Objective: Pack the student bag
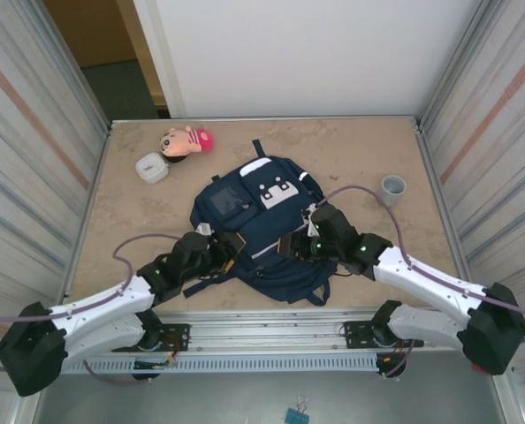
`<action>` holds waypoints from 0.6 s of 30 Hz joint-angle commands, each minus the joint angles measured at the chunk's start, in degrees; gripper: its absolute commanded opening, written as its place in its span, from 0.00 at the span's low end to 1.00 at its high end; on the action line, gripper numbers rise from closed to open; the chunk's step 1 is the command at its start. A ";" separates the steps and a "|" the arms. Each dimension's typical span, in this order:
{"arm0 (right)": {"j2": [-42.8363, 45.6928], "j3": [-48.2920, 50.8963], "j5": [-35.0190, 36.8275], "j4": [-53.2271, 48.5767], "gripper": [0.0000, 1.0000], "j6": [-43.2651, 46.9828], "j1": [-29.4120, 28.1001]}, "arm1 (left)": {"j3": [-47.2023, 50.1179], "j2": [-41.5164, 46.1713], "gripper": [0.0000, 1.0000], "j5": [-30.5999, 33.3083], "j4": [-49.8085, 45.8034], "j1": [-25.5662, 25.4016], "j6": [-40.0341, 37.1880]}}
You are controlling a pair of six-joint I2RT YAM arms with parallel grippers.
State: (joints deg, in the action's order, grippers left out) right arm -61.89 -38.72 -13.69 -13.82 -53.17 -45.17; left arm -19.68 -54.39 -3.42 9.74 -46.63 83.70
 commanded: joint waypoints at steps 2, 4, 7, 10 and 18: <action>-2.08 0.78 -2.53 4.88 0.41 -1.94 2.07 | -0.18 -3.49 0.66 -1.93 7.78 -0.32 3.28; -2.51 0.64 -2.94 5.21 0.41 -1.81 2.44 | -0.20 -5.12 0.64 -2.12 9.29 -0.38 3.90; -2.63 0.65 -3.24 4.91 0.40 -1.42 3.06 | -0.27 -7.34 0.60 -1.79 10.43 -0.39 4.70; -2.28 0.93 -3.28 4.54 0.40 -0.87 3.60 | -0.14 -9.20 0.51 -1.59 12.47 -0.34 5.50; 4.78 -2.56 9.80 -7.07 0.44 2.68 -2.65 | -1.62 -11.41 0.00 1.43 14.51 -3.13 9.28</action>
State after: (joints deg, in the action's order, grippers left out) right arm -60.75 -38.46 -11.46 -14.06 -52.75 -44.38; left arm -19.70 -65.87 -3.79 21.08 -48.29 90.74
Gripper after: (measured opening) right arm 0.430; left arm 0.044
